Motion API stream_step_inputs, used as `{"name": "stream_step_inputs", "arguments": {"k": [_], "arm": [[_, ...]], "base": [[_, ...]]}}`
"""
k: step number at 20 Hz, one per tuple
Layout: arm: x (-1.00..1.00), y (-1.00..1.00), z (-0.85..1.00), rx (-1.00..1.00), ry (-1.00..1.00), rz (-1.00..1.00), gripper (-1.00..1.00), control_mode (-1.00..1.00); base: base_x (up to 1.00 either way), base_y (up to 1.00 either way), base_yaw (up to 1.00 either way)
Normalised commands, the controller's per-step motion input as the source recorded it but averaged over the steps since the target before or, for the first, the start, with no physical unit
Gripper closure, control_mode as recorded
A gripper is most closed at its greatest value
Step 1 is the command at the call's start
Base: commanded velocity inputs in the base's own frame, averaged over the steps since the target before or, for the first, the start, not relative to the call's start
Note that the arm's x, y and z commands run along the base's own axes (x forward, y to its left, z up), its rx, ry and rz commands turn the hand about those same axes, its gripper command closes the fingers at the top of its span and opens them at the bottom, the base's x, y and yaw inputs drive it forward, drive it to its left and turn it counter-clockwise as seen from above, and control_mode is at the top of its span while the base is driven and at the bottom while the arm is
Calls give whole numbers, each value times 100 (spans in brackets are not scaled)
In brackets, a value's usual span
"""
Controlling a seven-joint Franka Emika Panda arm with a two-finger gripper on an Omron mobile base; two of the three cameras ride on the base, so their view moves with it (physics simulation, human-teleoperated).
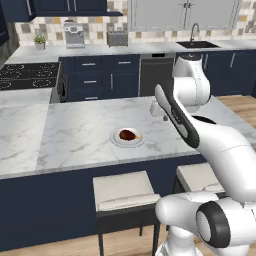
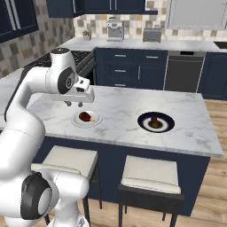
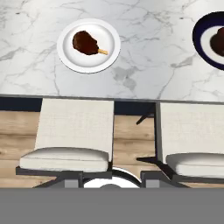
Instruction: Transport the steak and sweet potato to the fridge. Place the steak on the rack containing meat and place the sweet potato on the rack containing the vegetable, ensuring meats and vegetables are on different racks.
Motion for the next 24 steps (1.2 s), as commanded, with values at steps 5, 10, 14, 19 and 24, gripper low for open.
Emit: {"name": "stream_step_inputs", "arguments": {"k": [5,10,14,19,24], "arm": [[-39,10,0,-1,-4,1,-100,-100],[-94,40,-10,-6,-6,5,-100,-100],[-25,19,-4,-3,1,27,-100,-100],[8,3,0,0,15,38,-100,-100],[56,14,-8,0,22,36,-100,-100]], "base": [[0,0,0],[0,0,0],[0,0,0],[0,0,0],[0,0,0]]}}
